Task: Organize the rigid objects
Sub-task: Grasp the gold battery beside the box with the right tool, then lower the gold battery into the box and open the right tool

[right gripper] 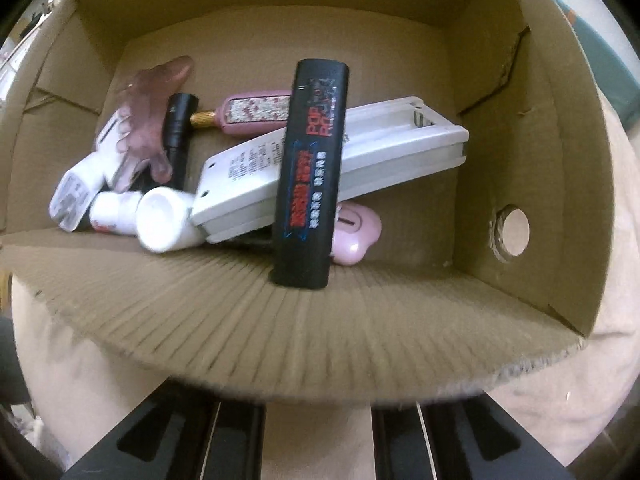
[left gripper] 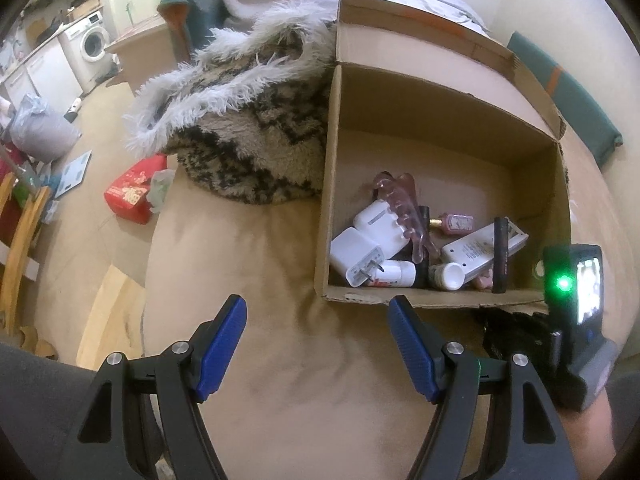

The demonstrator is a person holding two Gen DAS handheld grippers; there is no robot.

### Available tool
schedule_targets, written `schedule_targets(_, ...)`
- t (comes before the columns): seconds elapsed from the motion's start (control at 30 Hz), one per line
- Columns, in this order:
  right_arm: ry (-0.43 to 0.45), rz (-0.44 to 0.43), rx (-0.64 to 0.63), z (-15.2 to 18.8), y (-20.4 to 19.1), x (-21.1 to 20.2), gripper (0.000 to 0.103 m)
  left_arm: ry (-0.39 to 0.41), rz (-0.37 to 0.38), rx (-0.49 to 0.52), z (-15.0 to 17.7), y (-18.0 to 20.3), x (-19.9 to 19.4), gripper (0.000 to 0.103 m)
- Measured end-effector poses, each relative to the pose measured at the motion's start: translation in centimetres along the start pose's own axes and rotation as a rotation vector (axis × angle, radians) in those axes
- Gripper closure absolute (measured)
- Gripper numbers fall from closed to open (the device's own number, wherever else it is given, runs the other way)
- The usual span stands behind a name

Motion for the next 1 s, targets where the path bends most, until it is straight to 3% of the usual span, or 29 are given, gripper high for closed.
schedule_targets(0.37,0.056,-0.146,-0.005,3.0,-1.2,-7.3,0.092,-0.010,0.010,-0.009,0.2,-0.3,0.1,0.032)
schedule_targets(0.57,0.141,-0.199,0.030,0.6,0.6,-12.0,0.092,0.011,0.014,-0.011,-0.2,-0.3,-0.3,0.032)
schedule_targets(0.7,0.151,-0.190,0.064,-3.4,1.8,-11.8,0.092,0.006,0.007,-0.020,-0.2,-0.7,-0.2,0.032)
schedule_targets(0.8,0.129,-0.162,0.085,-5.6,2.1,-9.4,0.092,0.002,0.014,-0.025,-0.3,-0.9,-0.1,0.032)
schedule_targets(1.0,0.068,-0.087,0.109,-6.5,2.8,-5.6,0.092,0.026,0.002,-0.036,-0.6,-1.4,-0.6,0.032)
Point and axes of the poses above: each gripper's, at about its wrist camera, not at the fingertips, and x roughly the way its jaws point, y to its right, z to its underside, the point moved 5 cm from there along x, roughly the way its jaws point, and after that the axes turned 8 degrees about x, right-handed, at the moved point
